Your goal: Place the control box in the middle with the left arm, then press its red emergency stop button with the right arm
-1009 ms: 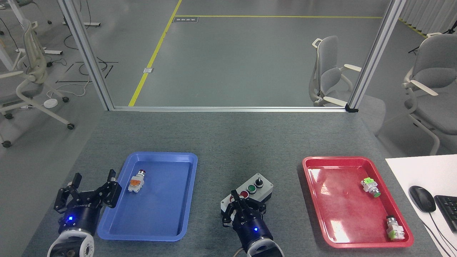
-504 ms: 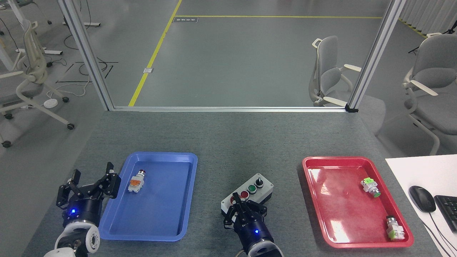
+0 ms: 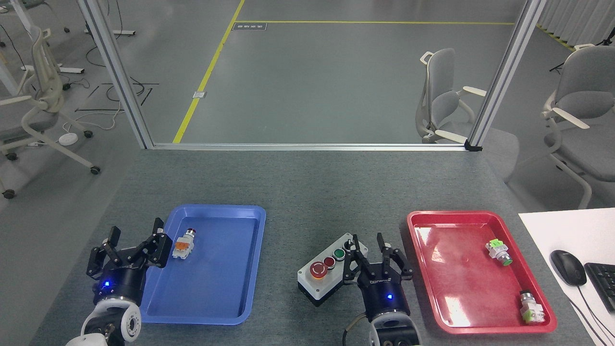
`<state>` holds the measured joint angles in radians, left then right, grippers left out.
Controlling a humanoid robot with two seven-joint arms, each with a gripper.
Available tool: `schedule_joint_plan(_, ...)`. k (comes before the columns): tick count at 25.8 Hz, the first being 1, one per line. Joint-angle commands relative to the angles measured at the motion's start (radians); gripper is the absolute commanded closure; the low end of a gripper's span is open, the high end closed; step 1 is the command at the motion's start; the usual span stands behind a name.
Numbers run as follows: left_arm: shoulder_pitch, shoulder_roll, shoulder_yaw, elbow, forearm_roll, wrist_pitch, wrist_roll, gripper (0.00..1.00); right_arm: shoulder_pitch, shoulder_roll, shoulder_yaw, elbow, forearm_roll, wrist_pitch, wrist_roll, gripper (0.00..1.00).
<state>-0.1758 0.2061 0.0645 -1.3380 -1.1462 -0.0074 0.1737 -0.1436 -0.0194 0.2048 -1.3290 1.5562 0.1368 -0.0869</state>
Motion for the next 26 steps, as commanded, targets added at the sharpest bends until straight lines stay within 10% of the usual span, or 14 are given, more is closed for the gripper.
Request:
schedule_joint_plan(1,-0.002,0.002,0.0,-0.001,-0.001,-0.003,0.0,0.01,0.026,-0.04,-0.099,-0.045,-0.001,-0.052,-0.005,0.02)
schedule_joint_plan(26,0.048,-0.071,-0.022,0.048,-0.009,-0.002,-0.005,0.01,0.076,-0.096,-0.257,-0.11,-0.103,-0.06,-0.005,0.02)
